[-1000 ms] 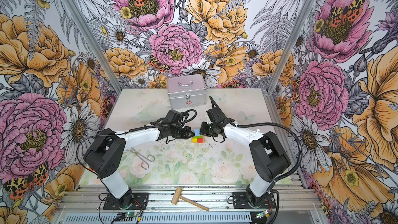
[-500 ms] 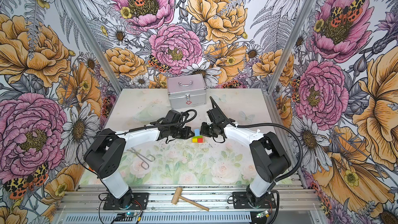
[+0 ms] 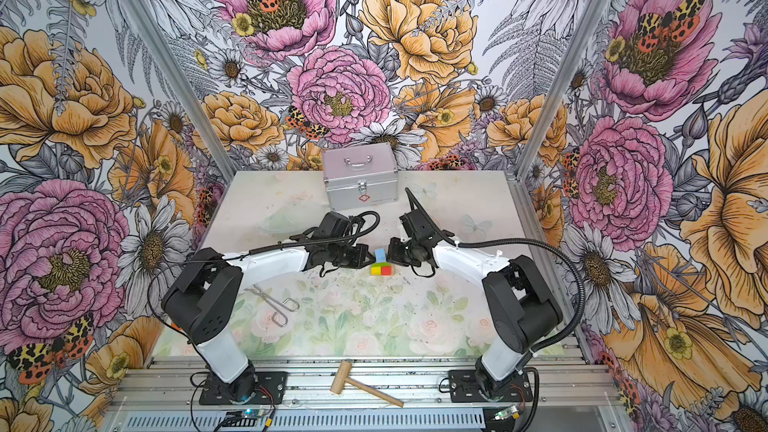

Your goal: Build the wood block tower

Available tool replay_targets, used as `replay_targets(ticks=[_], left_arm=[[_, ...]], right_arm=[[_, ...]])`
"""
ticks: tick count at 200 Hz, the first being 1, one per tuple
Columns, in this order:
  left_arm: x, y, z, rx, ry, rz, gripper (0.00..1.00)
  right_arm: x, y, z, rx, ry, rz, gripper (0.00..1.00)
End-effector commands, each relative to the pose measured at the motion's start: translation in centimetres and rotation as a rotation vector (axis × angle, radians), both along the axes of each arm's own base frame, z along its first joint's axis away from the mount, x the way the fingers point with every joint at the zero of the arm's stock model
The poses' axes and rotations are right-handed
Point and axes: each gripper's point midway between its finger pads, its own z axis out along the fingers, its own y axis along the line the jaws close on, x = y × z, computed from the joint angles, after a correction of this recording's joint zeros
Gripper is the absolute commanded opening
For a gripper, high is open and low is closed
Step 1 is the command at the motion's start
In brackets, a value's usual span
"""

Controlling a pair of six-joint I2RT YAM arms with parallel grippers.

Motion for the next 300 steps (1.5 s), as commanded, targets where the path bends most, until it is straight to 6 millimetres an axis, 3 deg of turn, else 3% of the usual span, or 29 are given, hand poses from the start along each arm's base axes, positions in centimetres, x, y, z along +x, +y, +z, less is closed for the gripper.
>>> replay_targets(ticks=[1,161,300], left_arm=[[0.9,0.2,1.2,0.007,-0.044,0.012,0.00],[1.9,0.8,3.4,-0.010,-0.087,0.038,0.00],[2.3,0.0,2.6,-0.013,-0.070,0.024,0.00]], right_arm=[[0.3,0.4,1.5,0.023,-0.049,-0.005,0.00],[1.9,0.1,2.7,0.017,-0.090,-0.032,0.00],[1.9,0.9,2.9,0.029,-0.085,-0.018,0.00]])
